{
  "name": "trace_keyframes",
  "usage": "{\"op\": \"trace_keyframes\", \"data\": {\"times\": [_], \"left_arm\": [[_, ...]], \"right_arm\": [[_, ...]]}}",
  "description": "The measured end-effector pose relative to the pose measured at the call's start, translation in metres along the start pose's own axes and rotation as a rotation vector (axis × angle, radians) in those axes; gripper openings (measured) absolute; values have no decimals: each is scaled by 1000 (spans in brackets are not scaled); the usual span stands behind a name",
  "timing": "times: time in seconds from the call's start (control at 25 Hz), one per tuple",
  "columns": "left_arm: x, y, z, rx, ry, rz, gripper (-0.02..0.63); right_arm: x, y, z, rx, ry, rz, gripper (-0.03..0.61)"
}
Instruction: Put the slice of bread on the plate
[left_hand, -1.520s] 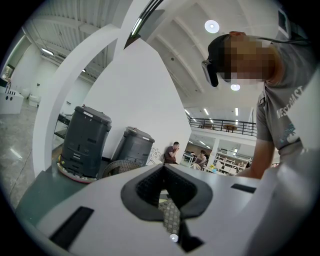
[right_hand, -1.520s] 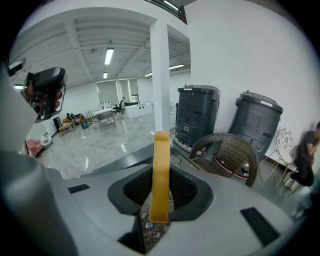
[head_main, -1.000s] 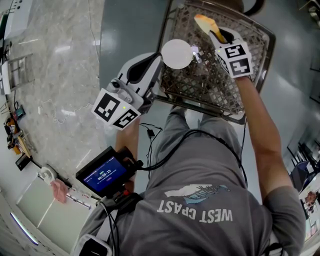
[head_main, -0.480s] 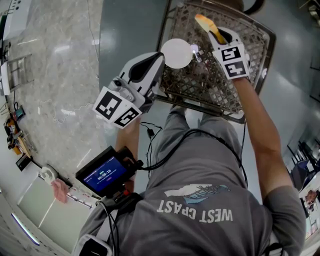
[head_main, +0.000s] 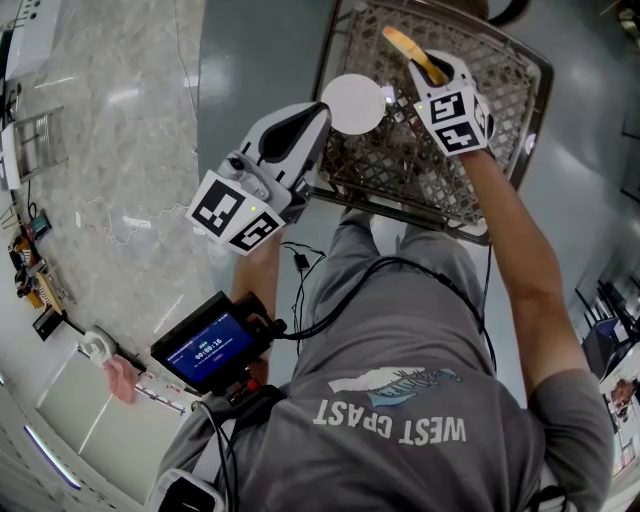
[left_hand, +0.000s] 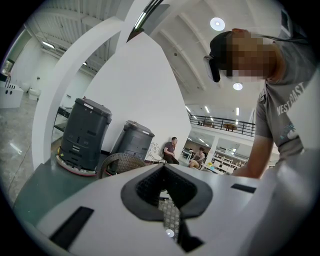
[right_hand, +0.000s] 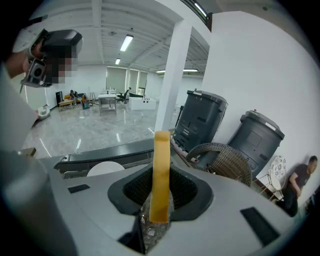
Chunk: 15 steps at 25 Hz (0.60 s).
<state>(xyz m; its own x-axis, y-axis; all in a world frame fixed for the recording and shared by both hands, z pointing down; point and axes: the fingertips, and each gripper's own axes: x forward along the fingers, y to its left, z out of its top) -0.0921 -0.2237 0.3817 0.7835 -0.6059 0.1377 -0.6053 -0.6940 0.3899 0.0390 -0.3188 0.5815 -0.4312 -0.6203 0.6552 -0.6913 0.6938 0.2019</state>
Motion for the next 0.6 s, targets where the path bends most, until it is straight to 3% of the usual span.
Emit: {"op": "trace_keyframes", "data": {"times": [0.6], "left_arm": [[0,0,-5,-6,14,1,6]], "right_arm": [[15,7,-11,-123,12,-23,89]]}}
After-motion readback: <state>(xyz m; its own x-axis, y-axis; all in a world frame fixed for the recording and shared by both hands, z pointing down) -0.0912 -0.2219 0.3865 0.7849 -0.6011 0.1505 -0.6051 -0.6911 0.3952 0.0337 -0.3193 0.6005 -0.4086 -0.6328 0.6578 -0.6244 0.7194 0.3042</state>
